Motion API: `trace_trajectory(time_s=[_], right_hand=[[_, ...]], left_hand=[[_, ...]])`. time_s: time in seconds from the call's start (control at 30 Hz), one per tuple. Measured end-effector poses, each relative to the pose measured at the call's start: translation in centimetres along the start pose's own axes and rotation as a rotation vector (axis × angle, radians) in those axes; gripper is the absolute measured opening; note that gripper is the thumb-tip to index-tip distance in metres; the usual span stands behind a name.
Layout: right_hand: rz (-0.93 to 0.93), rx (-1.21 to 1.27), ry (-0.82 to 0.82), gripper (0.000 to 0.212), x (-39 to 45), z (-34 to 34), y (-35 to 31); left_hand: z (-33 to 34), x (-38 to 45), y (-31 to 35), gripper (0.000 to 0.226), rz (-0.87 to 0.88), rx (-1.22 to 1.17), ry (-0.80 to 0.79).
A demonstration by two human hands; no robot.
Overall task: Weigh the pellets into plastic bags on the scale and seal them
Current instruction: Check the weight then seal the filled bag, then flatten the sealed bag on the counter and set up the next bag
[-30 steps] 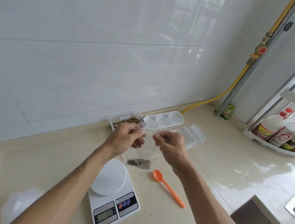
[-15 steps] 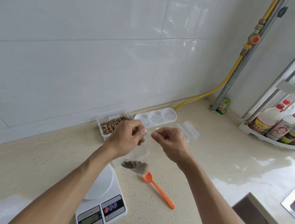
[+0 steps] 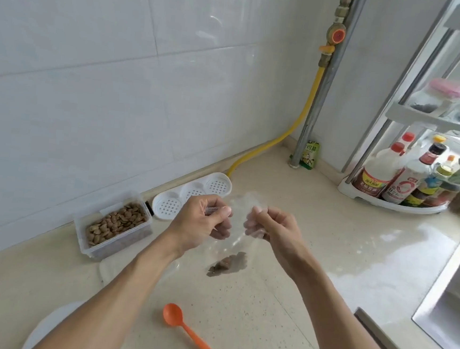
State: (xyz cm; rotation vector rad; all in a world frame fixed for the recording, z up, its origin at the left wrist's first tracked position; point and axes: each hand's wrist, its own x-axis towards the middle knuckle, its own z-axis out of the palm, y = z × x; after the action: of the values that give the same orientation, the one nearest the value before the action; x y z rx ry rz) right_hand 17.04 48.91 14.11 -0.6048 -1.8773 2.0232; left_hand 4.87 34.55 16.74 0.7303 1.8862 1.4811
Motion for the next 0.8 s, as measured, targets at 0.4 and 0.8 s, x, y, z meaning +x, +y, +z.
trace_trajectory(time_s=[0.4,0.8], right_hand=[[0.333,-0.630,0.136,0.018,3.7,-17.2,10.2],[0.154,-1.184,0.363,0.042,7.6,-21.5,13.6]], left_hand=[[14.5,11.5,-7.9,0.018,-0.183,0.320,0.095],[21.4,13.6,-14.1,0.054,0.206,1.262,-0.502]])
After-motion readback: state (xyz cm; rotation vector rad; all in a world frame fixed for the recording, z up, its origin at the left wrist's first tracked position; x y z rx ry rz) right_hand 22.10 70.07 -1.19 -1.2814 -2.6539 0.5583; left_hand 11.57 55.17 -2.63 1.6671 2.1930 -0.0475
